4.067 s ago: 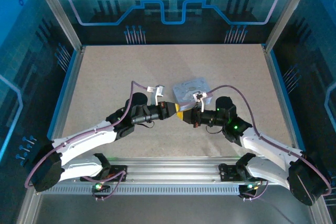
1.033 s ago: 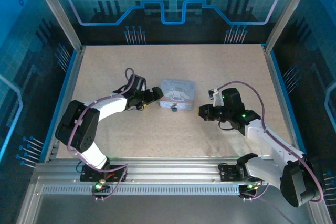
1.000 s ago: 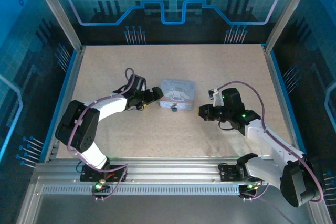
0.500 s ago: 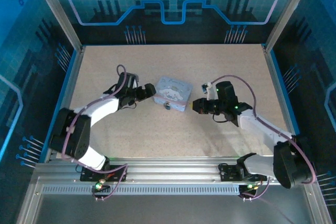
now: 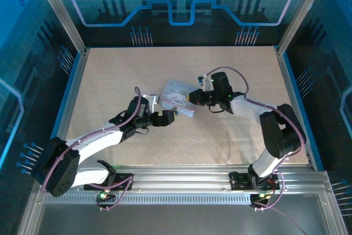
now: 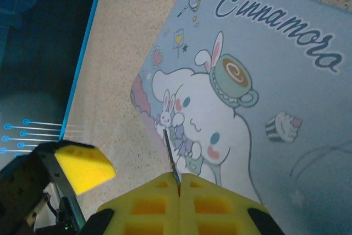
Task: Unlock the padlock with the key
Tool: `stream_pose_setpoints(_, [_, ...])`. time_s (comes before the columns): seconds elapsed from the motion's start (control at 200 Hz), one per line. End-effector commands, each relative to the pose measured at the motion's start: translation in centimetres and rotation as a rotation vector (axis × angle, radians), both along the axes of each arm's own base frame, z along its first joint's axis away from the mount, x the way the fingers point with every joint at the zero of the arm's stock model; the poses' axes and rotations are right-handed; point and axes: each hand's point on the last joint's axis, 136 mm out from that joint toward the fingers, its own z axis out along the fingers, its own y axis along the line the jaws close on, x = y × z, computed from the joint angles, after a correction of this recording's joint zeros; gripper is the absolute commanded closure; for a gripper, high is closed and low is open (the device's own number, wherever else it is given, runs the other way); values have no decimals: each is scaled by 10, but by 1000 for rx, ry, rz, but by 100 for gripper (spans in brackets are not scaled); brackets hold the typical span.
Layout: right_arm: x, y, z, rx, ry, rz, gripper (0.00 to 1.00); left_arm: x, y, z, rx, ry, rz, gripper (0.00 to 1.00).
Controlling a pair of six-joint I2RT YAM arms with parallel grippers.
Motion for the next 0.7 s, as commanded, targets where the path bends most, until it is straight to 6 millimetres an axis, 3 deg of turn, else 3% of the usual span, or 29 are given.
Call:
stream_pose_setpoints(0.0, [8,11,4,48,-8,20,100,7,-17,-1,-13,-52,-51,7])
stream_pose_setpoints(0.265, [8,7,-20,43,40,19,100,21,-33,-23,10,-26,-56,11])
stream_pose_setpoints(0.545, [-5,-2,-50,-19,120,6,100,36,-30,-38,84,-76,-40,13])
stream_pose_setpoints(0.695, [-10,-5,-56,-31,133,8,100,45,-32,-42,120,-112,-59,17])
